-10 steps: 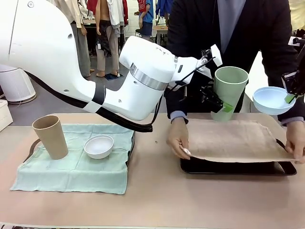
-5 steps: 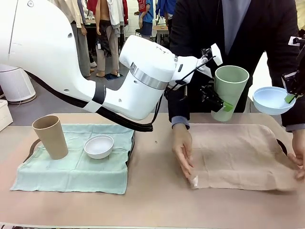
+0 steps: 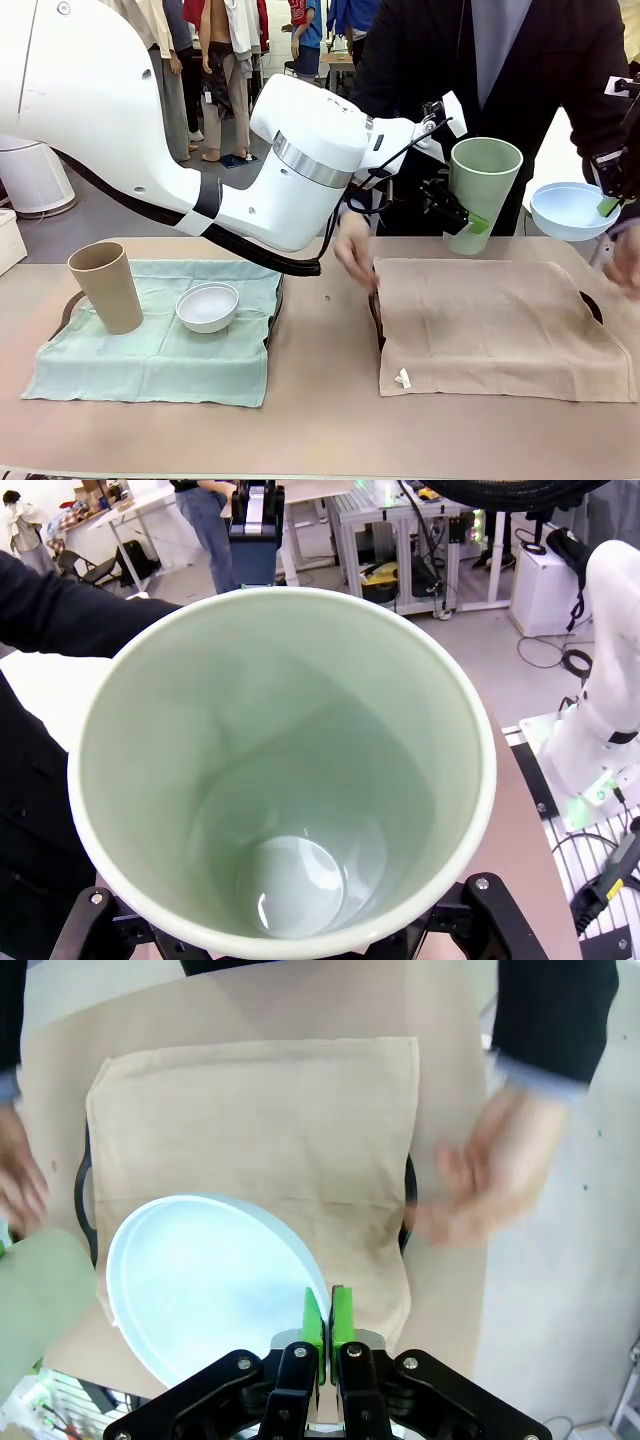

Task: Set up a tray with a mat and arrange the tableware.
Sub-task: Place the Picnic Bowl and Reusable plastic cup back onto the Handle tray in front of the human's position.

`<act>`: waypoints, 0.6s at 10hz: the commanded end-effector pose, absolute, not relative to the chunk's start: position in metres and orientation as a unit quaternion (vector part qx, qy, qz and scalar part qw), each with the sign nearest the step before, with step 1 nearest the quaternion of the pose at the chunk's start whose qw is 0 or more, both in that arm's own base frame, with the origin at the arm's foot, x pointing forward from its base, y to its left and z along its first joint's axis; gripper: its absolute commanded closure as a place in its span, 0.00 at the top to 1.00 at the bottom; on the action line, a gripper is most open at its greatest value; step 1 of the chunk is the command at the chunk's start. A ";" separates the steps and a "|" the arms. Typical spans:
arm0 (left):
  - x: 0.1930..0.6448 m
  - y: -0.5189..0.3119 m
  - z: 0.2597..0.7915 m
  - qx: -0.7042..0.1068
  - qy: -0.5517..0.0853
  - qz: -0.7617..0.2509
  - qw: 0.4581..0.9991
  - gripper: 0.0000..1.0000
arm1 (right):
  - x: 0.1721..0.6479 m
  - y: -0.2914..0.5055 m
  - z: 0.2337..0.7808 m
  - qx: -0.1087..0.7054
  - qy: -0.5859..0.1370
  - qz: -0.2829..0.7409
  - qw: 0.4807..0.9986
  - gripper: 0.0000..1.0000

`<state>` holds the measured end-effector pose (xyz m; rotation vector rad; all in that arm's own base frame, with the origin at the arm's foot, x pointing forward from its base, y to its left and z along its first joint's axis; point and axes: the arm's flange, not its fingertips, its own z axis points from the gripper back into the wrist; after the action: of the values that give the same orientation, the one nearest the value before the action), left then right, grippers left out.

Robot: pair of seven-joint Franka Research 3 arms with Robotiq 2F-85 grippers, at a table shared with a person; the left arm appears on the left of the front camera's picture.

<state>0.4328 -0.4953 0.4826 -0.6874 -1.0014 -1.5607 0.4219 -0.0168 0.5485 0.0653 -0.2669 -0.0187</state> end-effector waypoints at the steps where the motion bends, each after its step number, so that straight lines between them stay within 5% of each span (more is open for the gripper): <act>1: 0.435 -0.495 0.487 -0.297 -0.425 -0.660 0.544 0.25 | 0.422 -0.017 0.547 0.035 -0.135 -0.011 0.990 0.00; 6: 0.435 -0.495 0.487 -0.297 -0.425 -0.660 0.544 0.25 | 0.422 -0.017 0.547 0.035 -0.135 -0.011 0.990 0.00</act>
<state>0.4328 -0.4953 0.4826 -0.6875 -1.0014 -1.5608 0.4219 -0.0168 0.5485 0.0653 -0.2669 -0.0187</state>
